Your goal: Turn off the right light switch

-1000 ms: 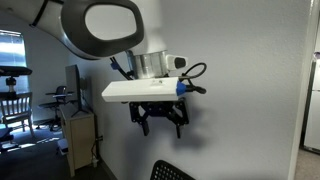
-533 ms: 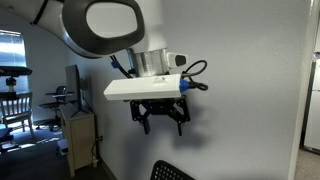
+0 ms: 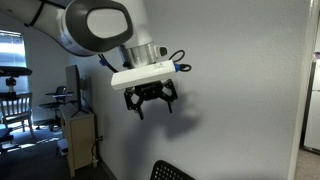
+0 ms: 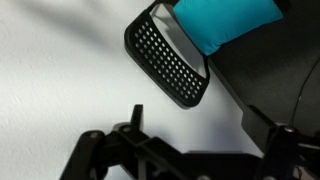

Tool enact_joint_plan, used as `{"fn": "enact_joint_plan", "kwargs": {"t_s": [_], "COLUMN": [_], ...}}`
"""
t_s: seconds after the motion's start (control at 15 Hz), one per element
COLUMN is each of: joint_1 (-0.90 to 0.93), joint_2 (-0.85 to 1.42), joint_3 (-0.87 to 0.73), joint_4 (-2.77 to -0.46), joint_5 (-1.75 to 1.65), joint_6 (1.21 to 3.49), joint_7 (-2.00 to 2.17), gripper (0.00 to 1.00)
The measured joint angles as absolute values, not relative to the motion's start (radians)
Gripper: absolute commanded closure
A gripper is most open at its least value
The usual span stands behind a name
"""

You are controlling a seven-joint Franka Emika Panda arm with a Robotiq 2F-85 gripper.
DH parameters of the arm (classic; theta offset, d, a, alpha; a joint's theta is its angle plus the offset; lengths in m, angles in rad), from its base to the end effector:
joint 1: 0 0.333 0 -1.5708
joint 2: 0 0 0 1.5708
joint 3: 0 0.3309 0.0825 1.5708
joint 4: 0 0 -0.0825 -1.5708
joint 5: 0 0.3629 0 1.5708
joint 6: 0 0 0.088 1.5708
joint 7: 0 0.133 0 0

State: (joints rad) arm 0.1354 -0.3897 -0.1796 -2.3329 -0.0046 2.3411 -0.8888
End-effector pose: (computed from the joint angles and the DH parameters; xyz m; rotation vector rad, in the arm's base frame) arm 0.4518 -0.0271 0.5237 2.7081 1.2205 0.5711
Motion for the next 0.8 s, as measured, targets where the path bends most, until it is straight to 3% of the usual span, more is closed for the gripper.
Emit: {"fn": "enact_joint_plan", "kwargs": {"t_s": [0.27, 0.8], "joint_1": [0.192, 0.181], "joint_2": [-0.325, -0.331], "joint_3": [-0.104, -0.095], "joint_4": [-2.262, -2.262], "joint_5": [-0.006, -0.006], "joint_6": [2.350, 2.354], "joint_7": [-0.937, -0.948], "gripper": [0.00, 0.00]}}
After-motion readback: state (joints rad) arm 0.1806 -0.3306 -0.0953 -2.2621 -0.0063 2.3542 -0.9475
